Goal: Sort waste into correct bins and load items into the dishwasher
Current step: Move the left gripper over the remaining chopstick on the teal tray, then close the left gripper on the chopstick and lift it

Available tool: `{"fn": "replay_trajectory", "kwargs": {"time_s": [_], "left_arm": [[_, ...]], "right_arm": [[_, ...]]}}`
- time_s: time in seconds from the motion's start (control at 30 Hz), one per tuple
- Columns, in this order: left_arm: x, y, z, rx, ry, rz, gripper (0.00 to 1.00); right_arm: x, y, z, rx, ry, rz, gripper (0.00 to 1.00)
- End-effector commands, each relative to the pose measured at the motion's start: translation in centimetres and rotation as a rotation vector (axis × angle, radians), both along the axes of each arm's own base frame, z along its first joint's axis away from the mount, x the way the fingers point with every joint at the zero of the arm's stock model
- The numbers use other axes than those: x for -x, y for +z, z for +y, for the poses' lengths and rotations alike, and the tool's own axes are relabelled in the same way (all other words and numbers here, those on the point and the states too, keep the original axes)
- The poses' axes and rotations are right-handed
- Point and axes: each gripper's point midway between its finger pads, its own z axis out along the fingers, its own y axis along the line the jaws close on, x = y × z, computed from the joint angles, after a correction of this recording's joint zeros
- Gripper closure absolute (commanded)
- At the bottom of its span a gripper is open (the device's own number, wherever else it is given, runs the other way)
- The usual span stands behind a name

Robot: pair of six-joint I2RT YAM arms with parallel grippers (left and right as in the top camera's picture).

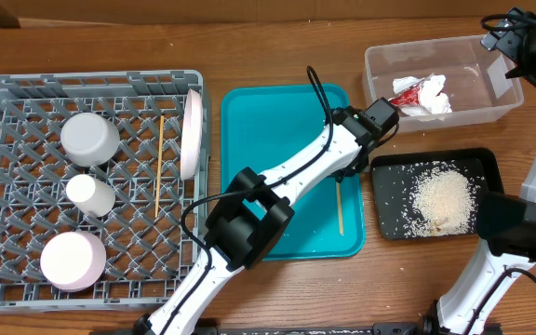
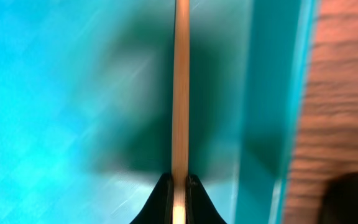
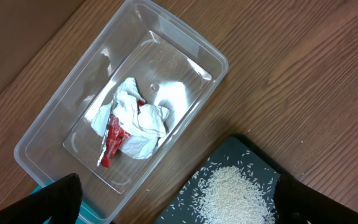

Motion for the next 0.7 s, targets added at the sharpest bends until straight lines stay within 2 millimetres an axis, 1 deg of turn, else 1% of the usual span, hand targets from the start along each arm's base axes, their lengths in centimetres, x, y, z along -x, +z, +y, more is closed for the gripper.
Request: {"fn": "replay_trajectory", "kwargs": {"time_s": [0.0,0.1,0.2,0.27,0.3,0.33,0.37,0.4,0.47,0.5,0.53,0.57,0.63,0.67], "left_arm": [[0.1,-0.3,2.3,-0.054,0.031,0.056,0.96],[0.0,2.2,4.0,-0.078,0.061,0.097,0.96],[-0.5,6.3,5.8,-0.082,0.083,0.124,0.96],[-1.1,9.2,6.6,-0.055,0.051,0.115,0.96],[-1.5,11.0,7.0,-0.035,0.021,0.099,0.96],[-2.2,12.5,7.0,-0.006,-0.021,0.070,0.96],[-2.5,14.3,6.1,0.068,-0.150,0.047,0.96],[-2.6,15.9,5.5,0.128,-0.231,0.024,0.96],[-2.9,19.6,5.1,0.227,-0.301,-0.047,0.96],[-3.2,21.1,5.6,0.246,-0.292,-0.087,0.96],[-3.7,22.9,6.4,0.254,-0.277,-0.135,0.96],[-4.1,24.2,7.5,0.248,-0.258,-0.175,0.96],[-5.0,27.1,10.6,0.214,-0.203,-0.264,0.96],[-5.2,28.1,11.8,0.202,-0.189,-0.295,0.96]], "right_arm": [[0.4,1.5,-0.2,0.019,0.000,-0.035,0.00],[0.4,1.5,-0.2,0.019,0.000,-0.036,0.00],[0.4,1.5,-0.2,0.019,0.000,-0.035,0.00],[0.4,1.5,-0.2,0.019,0.000,-0.035,0.00],[0.4,1.5,-0.2,0.019,0.000,-0.035,0.00],[0.4,1.5,-0.2,0.019,0.000,-0.035,0.00],[0.4,1.5,-0.2,0.019,0.000,-0.035,0.00],[0.4,1.5,-0.2,0.019,0.000,-0.035,0.00],[0.4,1.5,-0.2,0.019,0.000,-0.035,0.00],[0.4,1.5,-0.2,0.019,0.000,-0.035,0.00],[0.4,1.5,-0.2,0.019,0.000,-0.035,0.00],[0.4,1.5,-0.2,0.019,0.000,-0.035,0.00],[0.4,1.5,-0.2,0.019,0.000,-0.035,0.00],[0.4,1.5,-0.2,0.019,0.000,-0.035,0.00]]}}
